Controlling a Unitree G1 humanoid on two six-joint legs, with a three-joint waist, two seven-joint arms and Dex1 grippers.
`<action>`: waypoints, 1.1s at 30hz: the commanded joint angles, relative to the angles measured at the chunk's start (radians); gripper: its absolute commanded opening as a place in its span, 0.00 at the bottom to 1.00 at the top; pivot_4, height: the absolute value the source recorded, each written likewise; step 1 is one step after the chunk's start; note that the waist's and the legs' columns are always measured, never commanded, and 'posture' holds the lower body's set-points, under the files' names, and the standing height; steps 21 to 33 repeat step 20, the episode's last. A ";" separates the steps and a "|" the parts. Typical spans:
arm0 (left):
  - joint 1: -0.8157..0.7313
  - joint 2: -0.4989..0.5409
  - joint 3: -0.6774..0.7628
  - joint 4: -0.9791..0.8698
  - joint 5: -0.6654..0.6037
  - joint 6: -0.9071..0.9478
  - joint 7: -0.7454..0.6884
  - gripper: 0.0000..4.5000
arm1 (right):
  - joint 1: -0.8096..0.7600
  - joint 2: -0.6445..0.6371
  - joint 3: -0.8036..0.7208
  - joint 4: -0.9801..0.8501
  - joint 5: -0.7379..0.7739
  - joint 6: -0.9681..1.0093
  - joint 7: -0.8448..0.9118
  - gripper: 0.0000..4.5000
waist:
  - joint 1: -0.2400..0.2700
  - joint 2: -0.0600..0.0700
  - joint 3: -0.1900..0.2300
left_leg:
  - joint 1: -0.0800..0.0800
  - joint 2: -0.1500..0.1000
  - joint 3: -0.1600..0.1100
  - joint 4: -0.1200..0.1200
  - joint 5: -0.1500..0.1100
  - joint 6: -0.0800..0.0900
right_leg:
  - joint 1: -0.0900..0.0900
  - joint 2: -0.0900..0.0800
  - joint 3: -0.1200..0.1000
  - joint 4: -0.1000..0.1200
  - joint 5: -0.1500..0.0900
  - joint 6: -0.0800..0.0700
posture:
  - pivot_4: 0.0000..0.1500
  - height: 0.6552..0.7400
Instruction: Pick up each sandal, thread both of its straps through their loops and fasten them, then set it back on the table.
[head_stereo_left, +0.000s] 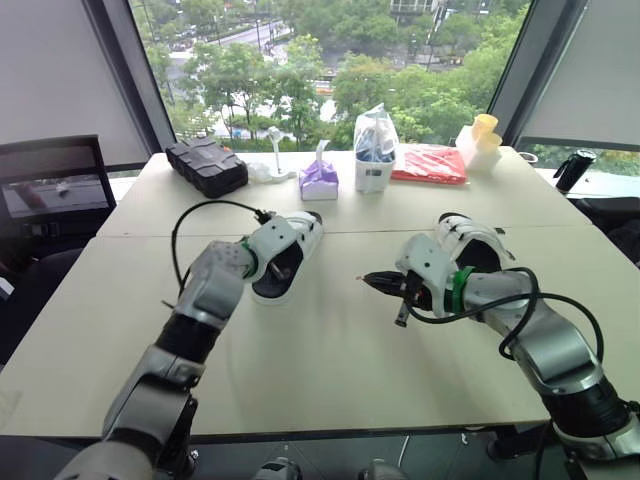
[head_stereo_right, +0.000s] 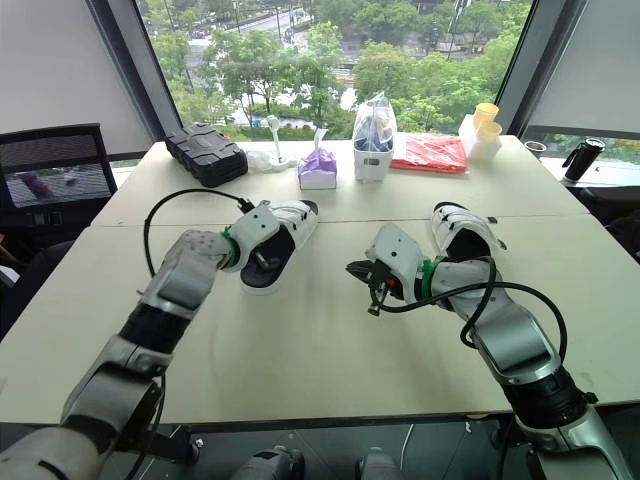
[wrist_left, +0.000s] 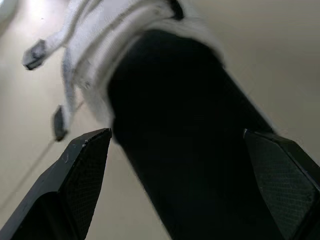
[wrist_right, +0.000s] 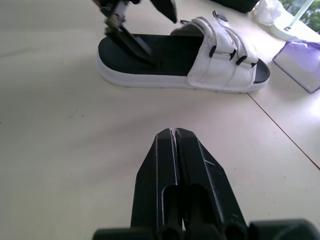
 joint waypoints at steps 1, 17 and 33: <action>0.007 0.020 0.121 -0.123 -0.143 -0.008 -0.042 0.98 | -0.019 -0.029 -0.044 0.007 0.008 -0.041 0.019 0.00 | 0.003 -0.001 0.001 | -0.001 0.000 0.000 0.001 0.000 0.000 | 0.000 0.000 0.000 0.000 0.000 0.000 | 1.00 1.00; 0.275 0.360 0.279 -0.299 -0.606 -0.023 -0.378 0.98 | 0.127 -0.199 -0.230 -0.051 0.076 -0.025 0.088 0.00 | -0.003 0.000 0.001 | -0.001 0.001 0.001 -0.001 0.000 0.000 | -0.002 -0.001 0.002 -0.001 0.000 -0.001 | 1.00 1.00; 0.299 0.373 0.306 -0.311 -0.659 0.001 -0.359 0.98 | 0.143 -0.219 -0.251 -0.054 0.090 -0.015 0.093 0.00 | -0.002 0.000 0.001 | -0.001 0.001 0.001 -0.001 0.000 0.000 | -0.001 -0.001 0.002 -0.002 -0.002 -0.004 | 1.00 1.00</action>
